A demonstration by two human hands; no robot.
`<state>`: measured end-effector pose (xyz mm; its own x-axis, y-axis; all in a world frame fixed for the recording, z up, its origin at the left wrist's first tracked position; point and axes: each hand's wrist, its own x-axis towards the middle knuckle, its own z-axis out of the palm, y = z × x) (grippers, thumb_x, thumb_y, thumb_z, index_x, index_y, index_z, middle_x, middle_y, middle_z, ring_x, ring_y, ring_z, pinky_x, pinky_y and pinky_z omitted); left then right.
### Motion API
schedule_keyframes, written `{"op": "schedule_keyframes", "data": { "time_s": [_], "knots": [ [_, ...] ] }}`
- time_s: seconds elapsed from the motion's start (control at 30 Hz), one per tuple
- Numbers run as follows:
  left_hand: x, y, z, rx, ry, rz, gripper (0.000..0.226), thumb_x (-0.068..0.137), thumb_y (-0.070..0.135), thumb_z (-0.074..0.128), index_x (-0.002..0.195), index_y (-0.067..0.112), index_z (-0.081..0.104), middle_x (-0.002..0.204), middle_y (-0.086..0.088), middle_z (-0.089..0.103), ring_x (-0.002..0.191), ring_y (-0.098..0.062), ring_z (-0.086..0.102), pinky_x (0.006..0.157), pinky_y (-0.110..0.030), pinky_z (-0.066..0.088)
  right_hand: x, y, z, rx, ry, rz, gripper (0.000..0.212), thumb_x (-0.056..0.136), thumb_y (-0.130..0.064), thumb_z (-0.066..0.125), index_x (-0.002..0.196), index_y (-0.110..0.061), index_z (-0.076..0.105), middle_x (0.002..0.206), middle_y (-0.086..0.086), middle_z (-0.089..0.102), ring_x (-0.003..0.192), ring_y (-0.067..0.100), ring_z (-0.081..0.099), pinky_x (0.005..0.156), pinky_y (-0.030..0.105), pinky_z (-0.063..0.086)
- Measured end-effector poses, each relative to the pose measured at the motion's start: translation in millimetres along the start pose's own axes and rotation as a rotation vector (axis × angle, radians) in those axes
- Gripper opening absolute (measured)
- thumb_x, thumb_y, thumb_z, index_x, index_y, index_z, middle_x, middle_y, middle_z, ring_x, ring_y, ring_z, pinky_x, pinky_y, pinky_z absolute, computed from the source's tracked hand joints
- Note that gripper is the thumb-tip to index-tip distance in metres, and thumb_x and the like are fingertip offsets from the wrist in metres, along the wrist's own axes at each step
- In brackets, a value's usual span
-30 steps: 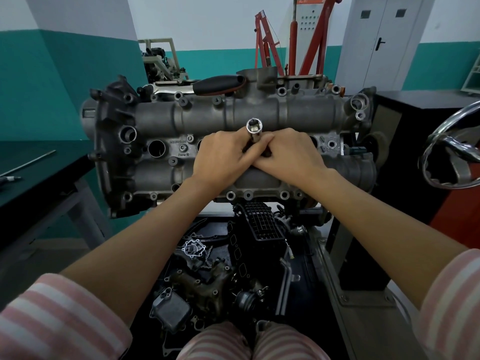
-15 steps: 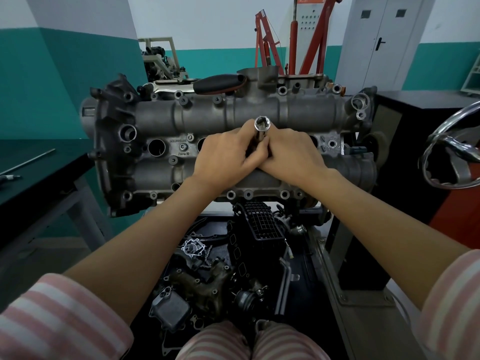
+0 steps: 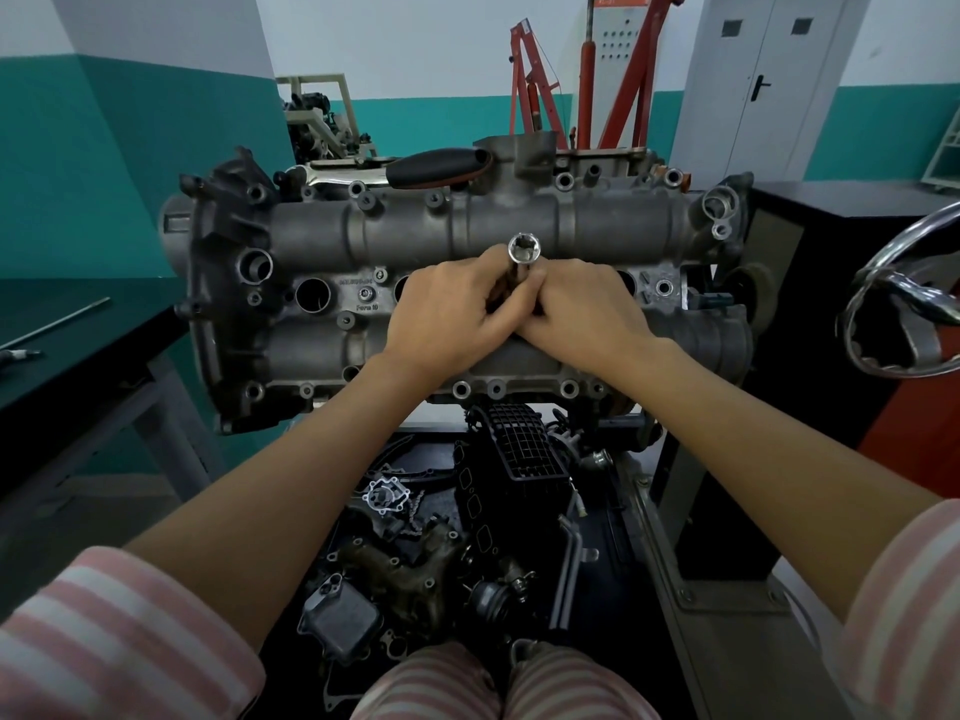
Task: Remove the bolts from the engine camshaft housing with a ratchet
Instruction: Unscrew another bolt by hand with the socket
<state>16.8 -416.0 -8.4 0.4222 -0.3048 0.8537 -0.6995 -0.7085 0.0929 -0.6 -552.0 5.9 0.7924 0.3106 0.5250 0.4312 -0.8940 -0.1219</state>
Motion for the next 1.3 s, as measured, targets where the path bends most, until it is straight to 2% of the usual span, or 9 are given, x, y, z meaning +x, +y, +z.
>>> {"op": "schedule_keyframes", "data": {
  "time_s": [0.07, 0.17, 0.33, 0.53, 0.67, 0.77, 0.93, 1.13, 1.3],
  "knots": [
    [0.0, 0.7, 0.2, 0.002, 0.003, -0.012, 0.026, 0.087, 0.04, 0.04, 0.066, 0.029, 0.03, 0.051, 0.022, 0.023, 0.047, -0.012, 0.034, 0.046, -0.023, 0.022, 0.4, 0.7, 0.5, 0.005, 0.006, 0.003, 0.008, 0.095, -0.023, 0.049, 0.092, -0.016, 0.045, 0.066, -0.012, 0.029, 0.054, -0.004, 0.023, 0.06, -0.007, 0.023],
    [0.0, -0.1, 2.0, 0.016, -0.006, -0.009, 0.022, 0.088, 0.038, 0.039, 0.074, 0.022, 0.031, 0.054, 0.024, 0.021, 0.048, -0.014, 0.033, 0.051, -0.024, 0.026, 0.7, 1.5, 1.9, 0.015, 0.018, 0.008, 0.019, 0.094, -0.022, 0.05, 0.105, -0.008, 0.053, 0.065, -0.015, 0.028, 0.054, -0.005, 0.024, 0.061, -0.007, 0.024],
    [0.5, -3.1, 1.6, 0.027, -0.028, -0.04, 0.048, 0.091, 0.038, 0.048, 0.056, 0.036, 0.015, 0.044, 0.01, 0.027, 0.041, -0.022, 0.037, 0.049, -0.026, 0.023, 0.5, 1.2, 1.2, 0.042, -0.001, 0.006, 0.01, 0.094, -0.026, 0.05, 0.098, -0.017, 0.053, 0.069, -0.012, 0.035, 0.054, -0.006, 0.027, 0.061, -0.005, 0.026],
    [1.1, -2.4, 2.0, 0.009, -0.007, -0.032, 0.051, 0.09, 0.038, 0.052, 0.055, 0.038, 0.015, 0.044, 0.02, 0.019, 0.037, 0.001, 0.022, 0.043, -0.019, 0.015, -0.1, 0.6, 0.4, 0.019, 0.008, -0.002, 0.014, 0.095, -0.024, 0.049, 0.087, -0.017, 0.04, 0.064, -0.016, 0.027, 0.054, -0.005, 0.025, 0.061, -0.006, 0.024],
    [0.3, 0.3, -0.1, -0.027, -0.014, -0.057, 0.027, 0.088, 0.043, 0.039, 0.065, 0.029, 0.031, 0.05, 0.022, 0.026, 0.045, -0.011, 0.033, 0.045, -0.021, 0.02, 0.8, 2.5, 2.1, 0.013, 0.009, -0.007, 0.008, 0.095, -0.023, 0.049, 0.092, -0.016, 0.044, 0.064, -0.016, 0.027, 0.054, -0.005, 0.024, 0.061, -0.007, 0.024],
    [0.9, -0.4, 0.0, -0.009, -0.038, -0.086, 0.034, 0.085, 0.044, 0.032, 0.075, 0.015, 0.047, 0.053, 0.018, 0.029, 0.052, -0.016, 0.04, 0.05, -0.026, 0.025, 0.8, 3.5, 3.1, 0.038, 0.035, -0.006, 0.018, 0.094, -0.021, 0.05, 0.107, -0.008, 0.05, 0.066, -0.016, 0.028, 0.055, -0.006, 0.025, 0.062, -0.006, 0.025],
    [0.9, -2.2, -0.8, -0.013, -0.106, -0.1, 0.043, 0.085, 0.052, 0.023, 0.066, 0.017, 0.039, 0.054, 0.001, 0.043, 0.053, -0.026, 0.048, 0.051, -0.034, 0.035, 2.6, 4.0, 4.2, 0.007, 0.013, -0.011, 0.01, 0.094, -0.026, 0.05, 0.092, -0.018, 0.045, 0.065, -0.017, 0.027, 0.054, -0.005, 0.025, 0.062, -0.006, 0.024],
    [1.4, -3.3, 1.3, -0.049, -0.059, -0.119, 0.049, 0.089, 0.046, 0.045, 0.049, 0.033, 0.021, 0.042, 0.012, 0.027, 0.04, -0.011, 0.03, 0.049, -0.027, 0.024, 4.7, 5.7, 5.7, 0.022, 0.02, -0.021, 0.014, 0.095, -0.025, 0.05, 0.086, -0.018, 0.041, 0.064, -0.016, 0.028, 0.054, -0.006, 0.025, 0.062, -0.006, 0.025],
    [0.6, -1.9, -0.2, -0.063, -0.023, -0.077, 0.032, 0.086, 0.046, 0.039, 0.064, 0.025, 0.03, 0.051, 0.019, 0.03, 0.048, -0.014, 0.039, 0.051, -0.025, 0.025, 4.6, 8.6, 8.2, 0.025, 0.053, -0.011, 0.012, 0.093, -0.022, 0.053, 0.098, -0.011, 0.051, 0.064, -0.018, 0.028, 0.053, -0.006, 0.025, 0.063, -0.007, 0.024]
  ]
}}
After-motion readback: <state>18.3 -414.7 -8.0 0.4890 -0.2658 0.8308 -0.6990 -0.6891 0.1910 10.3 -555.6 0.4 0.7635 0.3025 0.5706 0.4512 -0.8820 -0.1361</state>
